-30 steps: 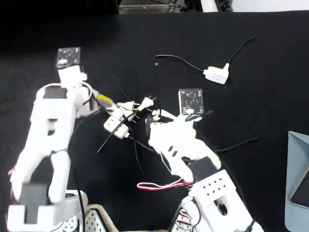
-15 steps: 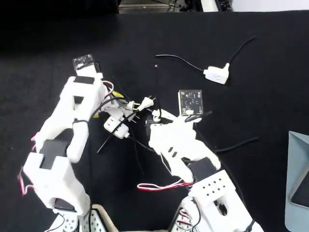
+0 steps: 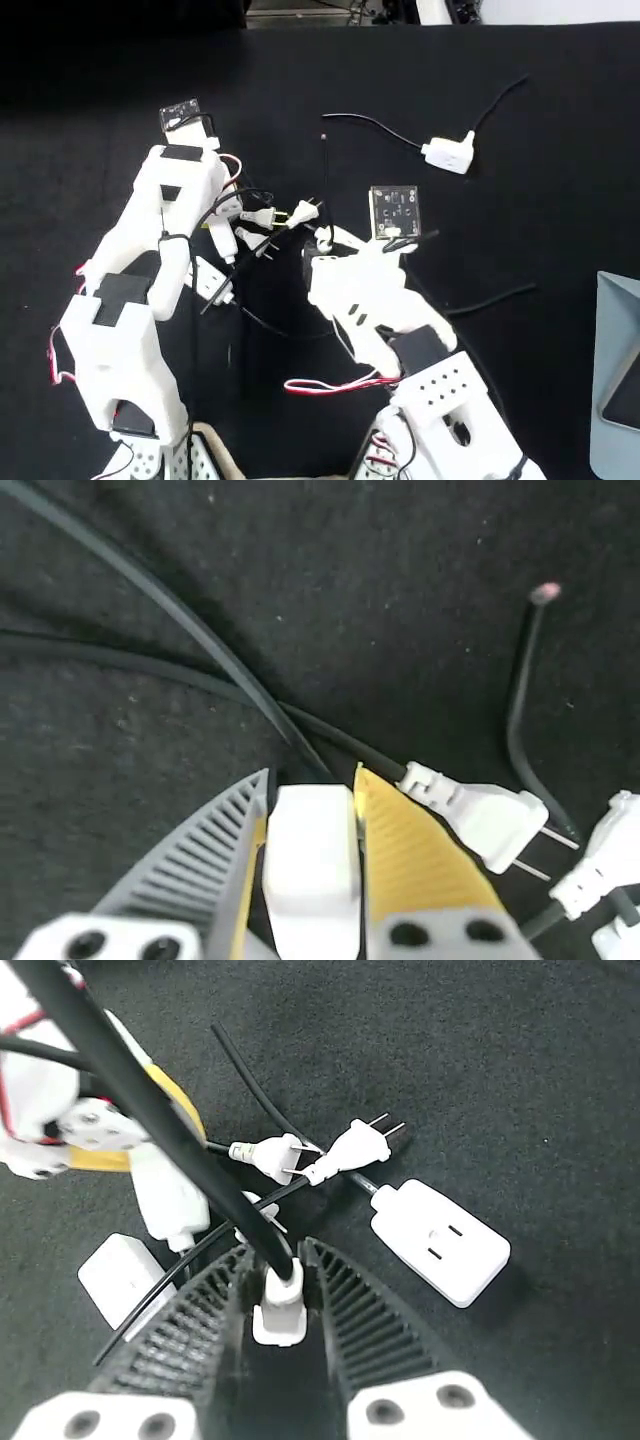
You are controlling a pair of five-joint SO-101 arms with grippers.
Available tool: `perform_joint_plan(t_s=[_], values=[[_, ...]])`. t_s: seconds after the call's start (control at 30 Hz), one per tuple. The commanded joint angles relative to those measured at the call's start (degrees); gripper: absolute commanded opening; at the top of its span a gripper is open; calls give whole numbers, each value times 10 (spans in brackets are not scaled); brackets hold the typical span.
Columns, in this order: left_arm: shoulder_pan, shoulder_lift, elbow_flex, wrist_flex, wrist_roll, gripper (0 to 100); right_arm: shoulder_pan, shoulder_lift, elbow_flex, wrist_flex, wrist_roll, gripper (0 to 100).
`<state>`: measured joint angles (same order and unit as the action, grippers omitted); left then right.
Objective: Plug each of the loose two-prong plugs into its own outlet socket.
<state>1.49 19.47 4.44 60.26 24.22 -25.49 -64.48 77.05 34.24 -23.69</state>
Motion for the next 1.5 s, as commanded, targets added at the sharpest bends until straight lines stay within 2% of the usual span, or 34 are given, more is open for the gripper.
perform_joint_plan(t_s=[0.0, 0.2, 0.43, 0.53, 0.67, 0.8, 1.03, 1.23, 1.37, 1.47], values=[[-24, -87, -61, 43, -56, 28, 9, -14, -4, -12, -8, 12], [-28, -178, -105, 131, -176, 28, 9, -14, -4, -12, -8, 12], [-22, -257, -101, 227, -306, 29, 15, -14, -4, -12, -8, 12], [1, -280, -94, 278, -337, 29, 42, -14, -8, -18, -9, 12], [42, -316, -35, 302, -336, 29, 73, -14, -10, -37, -9, 12], [87, -363, 84, 270, -336, 30, 84, -14, -10, -39, -9, 12], [140, -447, 309, 136, -324, 32, 107, -13, -7, -54, -9, 12], [199, -519, 436, 56, -324, 33, 108, -13, -7, -54, -9, 12], [205, -542, 495, 12, -324, 38, 108, -10, -7, -54, -9, 12], [193, -548, 529, -3, -324, 111, 106, -10, -7, -54, -9, 12]])
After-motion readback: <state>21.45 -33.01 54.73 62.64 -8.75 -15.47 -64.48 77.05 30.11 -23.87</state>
